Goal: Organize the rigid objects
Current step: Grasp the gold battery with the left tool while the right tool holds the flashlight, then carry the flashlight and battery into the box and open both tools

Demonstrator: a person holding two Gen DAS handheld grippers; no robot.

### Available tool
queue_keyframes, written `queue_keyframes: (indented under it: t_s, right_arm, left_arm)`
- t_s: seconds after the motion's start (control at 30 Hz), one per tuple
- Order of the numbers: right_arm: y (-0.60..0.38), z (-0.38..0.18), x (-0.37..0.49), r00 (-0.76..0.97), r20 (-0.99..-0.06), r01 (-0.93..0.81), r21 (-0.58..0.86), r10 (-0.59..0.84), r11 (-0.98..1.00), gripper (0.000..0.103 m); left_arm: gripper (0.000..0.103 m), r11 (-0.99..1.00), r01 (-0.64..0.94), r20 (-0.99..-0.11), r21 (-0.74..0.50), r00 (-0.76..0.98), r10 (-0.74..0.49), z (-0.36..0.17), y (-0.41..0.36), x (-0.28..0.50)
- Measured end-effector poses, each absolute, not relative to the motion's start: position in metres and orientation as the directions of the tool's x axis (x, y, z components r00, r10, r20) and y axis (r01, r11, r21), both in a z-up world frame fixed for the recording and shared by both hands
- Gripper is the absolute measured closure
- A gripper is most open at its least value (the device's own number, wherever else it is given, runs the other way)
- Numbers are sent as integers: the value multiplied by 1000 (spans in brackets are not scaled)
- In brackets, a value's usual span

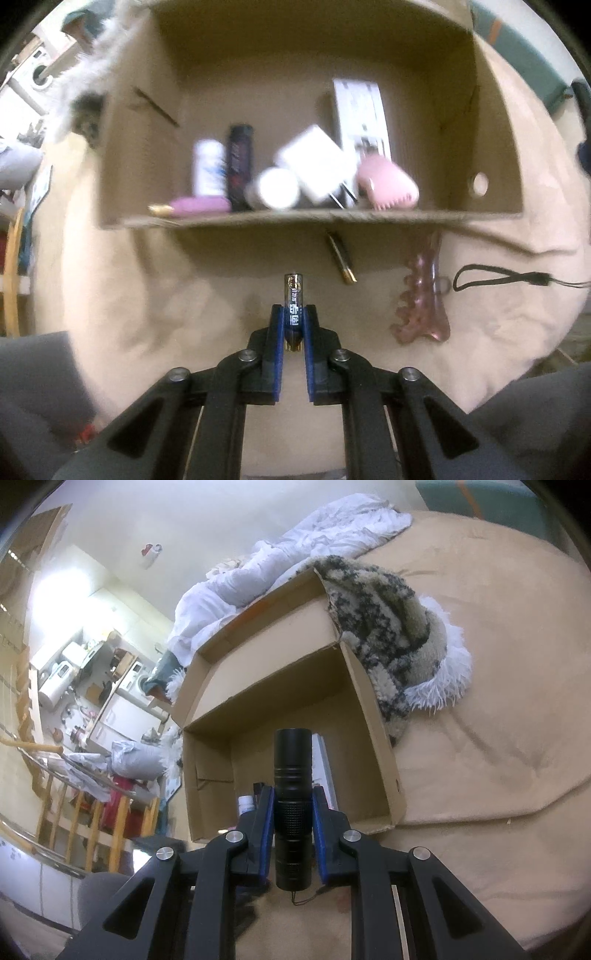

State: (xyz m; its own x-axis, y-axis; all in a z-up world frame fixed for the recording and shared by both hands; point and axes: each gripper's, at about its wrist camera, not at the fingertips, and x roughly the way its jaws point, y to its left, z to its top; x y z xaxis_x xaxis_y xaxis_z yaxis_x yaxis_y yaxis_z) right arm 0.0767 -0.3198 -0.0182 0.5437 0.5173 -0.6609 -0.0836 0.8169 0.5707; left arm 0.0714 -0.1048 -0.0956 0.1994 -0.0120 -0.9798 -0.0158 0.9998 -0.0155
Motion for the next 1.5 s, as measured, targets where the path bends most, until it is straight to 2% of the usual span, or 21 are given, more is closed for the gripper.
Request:
queue_keyframes:
  t_s: [0.37,0.73,0.97,1.1,1.37,1.5]
  right_arm:
    - [-301,4,66,584,-640,-172,503,499,847,83]
    - [-259,98,84,644,-526,-323,471,556,821,83]
    - [-251,134,117,706,-447,-336,470,549,816,83]
    - [-247,103,135,677,-496,-306,482,544,821,83]
    - [-245,-24,160,511,-714,-159,469,479,869,83]
    - [-237,-53,166,440,-779,-148,428,446,892,83]
  left_arm:
    - [94,998,-56,-937,-36,350,-14,-24,-51,64]
    - [94,994,-99,-905,-49,425,-3,6,-10,106]
    - [94,991,-108,-879,-72,477,-12,23,-8,142]
    - [94,993,-98,-879,-58,477,-4,13,-17,160]
    - [94,998,-47,-910,-28,415,-6,-40,-40,180]
    - [94,999,-45,-918,-14,397,5,-57,-43,183]
